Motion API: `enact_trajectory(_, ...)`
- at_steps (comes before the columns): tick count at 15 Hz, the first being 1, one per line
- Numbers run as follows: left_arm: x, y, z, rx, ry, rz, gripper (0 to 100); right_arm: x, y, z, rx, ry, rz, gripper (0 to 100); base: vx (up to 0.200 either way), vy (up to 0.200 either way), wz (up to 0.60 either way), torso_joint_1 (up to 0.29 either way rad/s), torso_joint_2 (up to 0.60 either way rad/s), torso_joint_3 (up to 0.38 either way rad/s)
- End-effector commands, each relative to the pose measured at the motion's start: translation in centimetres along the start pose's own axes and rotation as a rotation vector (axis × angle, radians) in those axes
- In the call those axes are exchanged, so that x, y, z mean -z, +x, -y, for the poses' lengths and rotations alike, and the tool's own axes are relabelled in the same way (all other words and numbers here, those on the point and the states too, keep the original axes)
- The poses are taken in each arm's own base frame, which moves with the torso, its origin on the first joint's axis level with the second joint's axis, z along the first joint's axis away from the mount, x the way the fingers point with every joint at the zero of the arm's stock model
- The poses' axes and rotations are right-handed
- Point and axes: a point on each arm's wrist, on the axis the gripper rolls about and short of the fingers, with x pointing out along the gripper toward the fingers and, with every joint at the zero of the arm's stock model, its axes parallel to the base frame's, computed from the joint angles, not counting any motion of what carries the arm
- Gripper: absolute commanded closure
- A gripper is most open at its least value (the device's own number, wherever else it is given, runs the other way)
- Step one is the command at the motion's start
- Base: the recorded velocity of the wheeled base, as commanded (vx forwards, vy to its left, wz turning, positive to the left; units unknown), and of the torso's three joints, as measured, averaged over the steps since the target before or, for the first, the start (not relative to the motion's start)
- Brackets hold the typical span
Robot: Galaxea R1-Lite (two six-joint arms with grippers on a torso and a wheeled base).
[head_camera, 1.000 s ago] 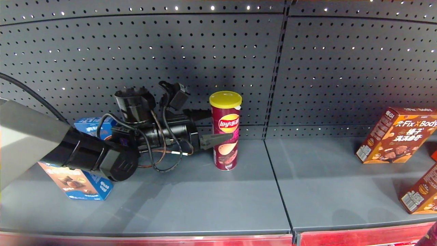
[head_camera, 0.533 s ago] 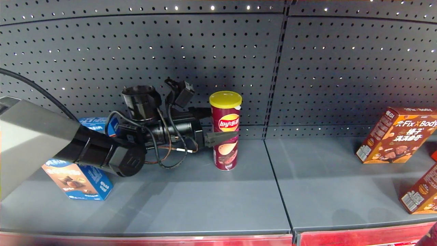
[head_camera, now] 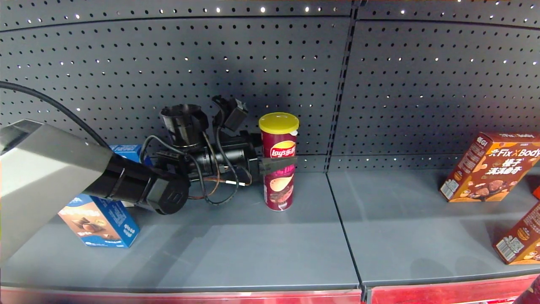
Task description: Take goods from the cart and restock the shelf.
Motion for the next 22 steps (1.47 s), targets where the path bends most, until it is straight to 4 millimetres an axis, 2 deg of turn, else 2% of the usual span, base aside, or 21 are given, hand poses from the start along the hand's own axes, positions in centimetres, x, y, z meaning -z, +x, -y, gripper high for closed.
enact_trajectory(1, 0.2, 0.3, 0.2, 0.006, -0.009, -0.006, 100, 0.0, 0.0, 0.0, -0.001, -0.001, -0.001, 100, 0.000, 0.000, 0.00, 0.000, 0.00, 0.000)
enact_trajectory(5, 0.0, 0.3, 0.5, 0.009, -0.013, -0.009, 100, 0.1, 0.0, 0.0, -0.004, 0.000, -0.004, 100, 0.000, 0.000, 0.00, 0.000, 0.00, 0.000)
enact_trajectory(8, -1.4, -0.4, 1.4, 0.009, -0.001, 0.002, 100, 0.2, 0.0, 0.0, -0.004, 0.002, -0.007, 100, 0.000, 0.000, 0.00, 0.000, 0.00, 0.000)
enact_trajectory(12, -3.8, -1.9, 4.6, 0.033, 0.003, 0.006, 100, 0.3, 0.0, 0.0, -0.001, 0.003, -0.011, 100, 0.000, 0.000, 0.00, 0.000, 0.00, 0.000)
enact_trajectory(13, -3.8, -1.9, 4.6, 0.033, 0.003, 0.006, 100, 0.3, 0.0, 0.0, -0.001, 0.003, -0.011, 100, 0.000, 0.000, 0.00, 0.000, 0.00, 0.000)
enact_trajectory(14, -4.8, -2.5, 6.3, 0.054, 0.013, 0.017, 100, 0.3, 0.0, 0.0, 0.001, 0.003, -0.010, 100, 0.000, 0.000, 0.00, 0.000, 0.00, 0.000)
enact_trajectory(15, -5.2, -2.7, 7.2, 0.065, 0.016, 0.021, 100, 0.3, -0.1, 0.0, -0.001, 0.001, -0.007, 100, 0.000, 0.000, 0.00, 0.000, 0.00, 0.000)
enact_trajectory(18, -5.0, -3.6, 8.8, 0.079, -0.001, 0.005, 100, 0.4, -0.4, -0.1, -0.001, 0.002, -0.016, 100, 0.000, 0.000, 0.00, 0.000, 0.00, 0.000)
enact_trajectory(22, -4.1, -4.3, 9.6, 0.074, -0.025, -0.018, 100, 0.5, -0.7, -0.1, -0.003, 0.003, -0.023, 100, 0.000, 0.000, 0.00, 0.000, 0.00, 0.000)
